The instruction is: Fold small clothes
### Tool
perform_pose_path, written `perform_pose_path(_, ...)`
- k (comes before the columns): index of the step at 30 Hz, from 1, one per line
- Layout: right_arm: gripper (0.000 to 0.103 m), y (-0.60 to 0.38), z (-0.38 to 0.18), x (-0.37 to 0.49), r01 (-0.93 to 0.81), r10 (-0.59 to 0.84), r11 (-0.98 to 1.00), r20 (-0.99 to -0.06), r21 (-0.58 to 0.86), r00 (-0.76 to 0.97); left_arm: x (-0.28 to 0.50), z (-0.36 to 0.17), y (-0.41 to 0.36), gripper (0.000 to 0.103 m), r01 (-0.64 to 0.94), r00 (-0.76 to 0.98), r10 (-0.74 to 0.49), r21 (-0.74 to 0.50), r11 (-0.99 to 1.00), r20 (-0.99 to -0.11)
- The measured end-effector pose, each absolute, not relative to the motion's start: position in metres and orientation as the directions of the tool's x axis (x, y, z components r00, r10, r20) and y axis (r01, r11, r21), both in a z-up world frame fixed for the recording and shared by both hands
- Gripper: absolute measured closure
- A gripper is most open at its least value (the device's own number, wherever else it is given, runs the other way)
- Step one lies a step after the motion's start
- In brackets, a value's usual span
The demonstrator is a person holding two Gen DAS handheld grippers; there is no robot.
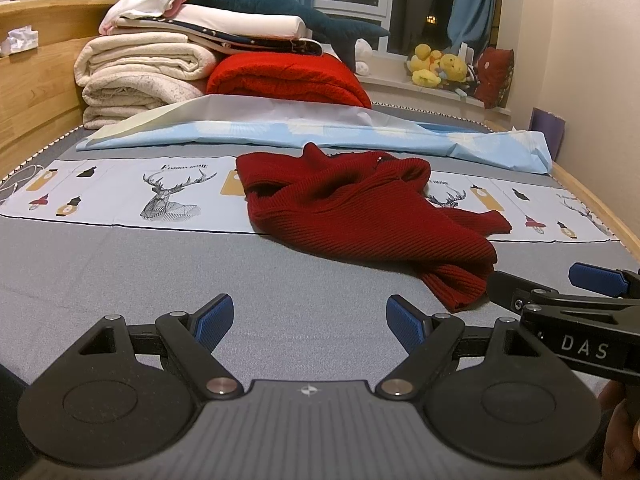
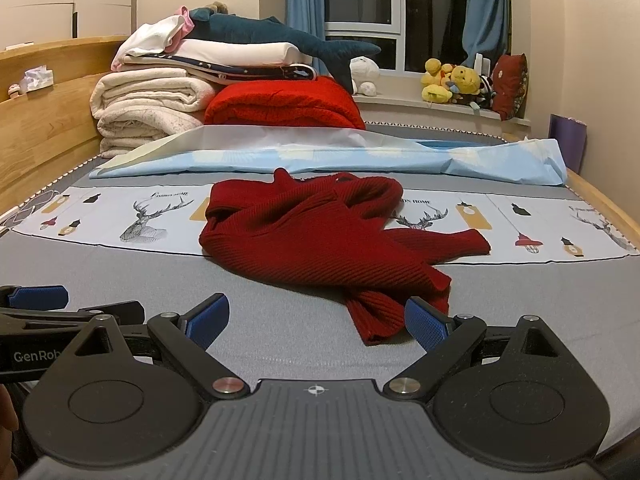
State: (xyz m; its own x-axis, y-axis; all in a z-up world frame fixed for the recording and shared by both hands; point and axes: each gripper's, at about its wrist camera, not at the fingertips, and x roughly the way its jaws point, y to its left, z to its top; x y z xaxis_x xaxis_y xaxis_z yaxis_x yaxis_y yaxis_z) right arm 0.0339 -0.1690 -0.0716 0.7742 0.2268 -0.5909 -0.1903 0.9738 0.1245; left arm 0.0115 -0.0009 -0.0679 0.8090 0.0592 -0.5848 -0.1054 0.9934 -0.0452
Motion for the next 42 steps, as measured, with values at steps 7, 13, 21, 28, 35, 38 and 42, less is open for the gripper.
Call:
perform_pose_path(7,0.008,-0.169,-0.072,0.034,-0.19,0.226,0.974,-0.592,0.124,0.774,0.012,-0.068,-0.001,0.016,-0.105,0.809,0.059,-0.045,0.993,-0.585)
perform_pose_path(13,0.008,-0.169,-0.074,0.035,-0.19,0.226,0.974,-0.594,0.125,0.772,0.012,-0.068,-0.001,0.016,-0.105,0.81,0.059,-0.045,0.993,-0.584)
perform_pose_path(21,0.008,-0.184,-0.067,0.042,-0.142,0.221,0.974,-0.584,0.179,0.781,0.008,-0.07,0.002,0.028,-0.093,0.837,0.063,-0.029,0.995,-0.543)
perform_pose_path(28,0.033,-0.242,-0.037,0.091,-0.126,0.2,0.976,-0.5,0.178,0.843,0.028,-0.075,0.007,0.067,-0.071,0.807,0.032,-0.043,0.997,-0.59)
perform_pose_path(35,0.076,-0.286,-0.079,0.139,-0.07,0.181,0.974,-0.557,0.215,0.811,0.091,-0.072,0.011,0.086,-0.011,0.782,-0.021,-0.047,0.999,-0.622)
perform_pose_path(38,0.075,-0.29,-0.083,0.145,-0.073,0.203,0.968,-0.584,0.239,0.786,0.137,-0.075,0.01,0.086,0.002,0.78,-0.017,-0.025,1.0,-0.626)
perform_pose_path(42,0.075,-0.288,-0.085,0.155,-0.108,0.235,0.965,-0.602,0.239,0.763,0.213,-0.087,0.006,0.086,0.009,0.761,-0.032,-0.039,0.999,-0.648)
